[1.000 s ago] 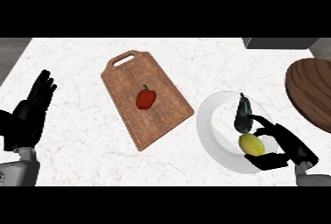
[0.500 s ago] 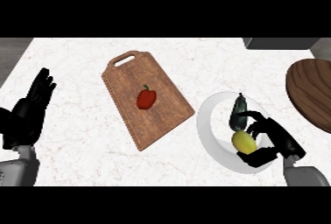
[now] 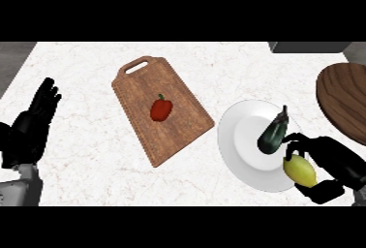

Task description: Pick the lemon from the plate and place it in the bowl

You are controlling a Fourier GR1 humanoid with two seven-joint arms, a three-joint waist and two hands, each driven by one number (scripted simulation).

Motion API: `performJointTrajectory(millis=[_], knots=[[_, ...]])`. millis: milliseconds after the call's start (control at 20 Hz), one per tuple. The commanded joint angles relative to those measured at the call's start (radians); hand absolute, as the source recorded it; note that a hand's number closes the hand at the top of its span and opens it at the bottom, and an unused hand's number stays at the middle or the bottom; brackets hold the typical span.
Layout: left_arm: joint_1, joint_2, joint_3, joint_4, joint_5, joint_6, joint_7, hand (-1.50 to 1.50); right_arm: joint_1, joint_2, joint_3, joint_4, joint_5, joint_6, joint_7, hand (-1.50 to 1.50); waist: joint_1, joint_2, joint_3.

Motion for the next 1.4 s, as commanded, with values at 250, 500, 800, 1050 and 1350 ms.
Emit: performJointTrajectory(millis=[250, 500, 800, 1050, 1350], knots=[[0.025, -0.011, 0.01, -0.009, -0.006, 0.013, 0.001, 0.0, 0.158, -0.26, -0.279, -0.249, -0.091, -0.123, -0.308, 1.5, -0.036, 0.0, 0.004], [0.04, -0.002, 0.016, -0.021, -0.01, 0.009, 0.007, 0.0, 0.151, -0.203, -0.525, -0.281, -0.341, -0.094, -0.273, 1.5, -0.03, 0.001, 0.004], [-0.044, 0.047, 0.054, 0.006, 0.02, -0.039, 0.03, 0.0, 0.121, -0.251, -0.719, -0.222, -0.507, 0.062, -0.21, 1.5, -0.003, 0.01, 0.004], [-0.028, -0.003, 0.01, -0.007, -0.016, -0.022, 0.009, 0.0, -0.083, -0.287, -0.647, 0.063, -0.445, 0.063, -0.23, 1.5, 0.019, 0.015, 0.005], [-0.047, -0.01, -0.002, -0.058, -0.021, -0.019, 0.083, 0.0, -0.242, -0.29, -0.572, 0.328, -0.404, 0.078, -0.327, 1.5, 0.025, 0.015, 0.006]])
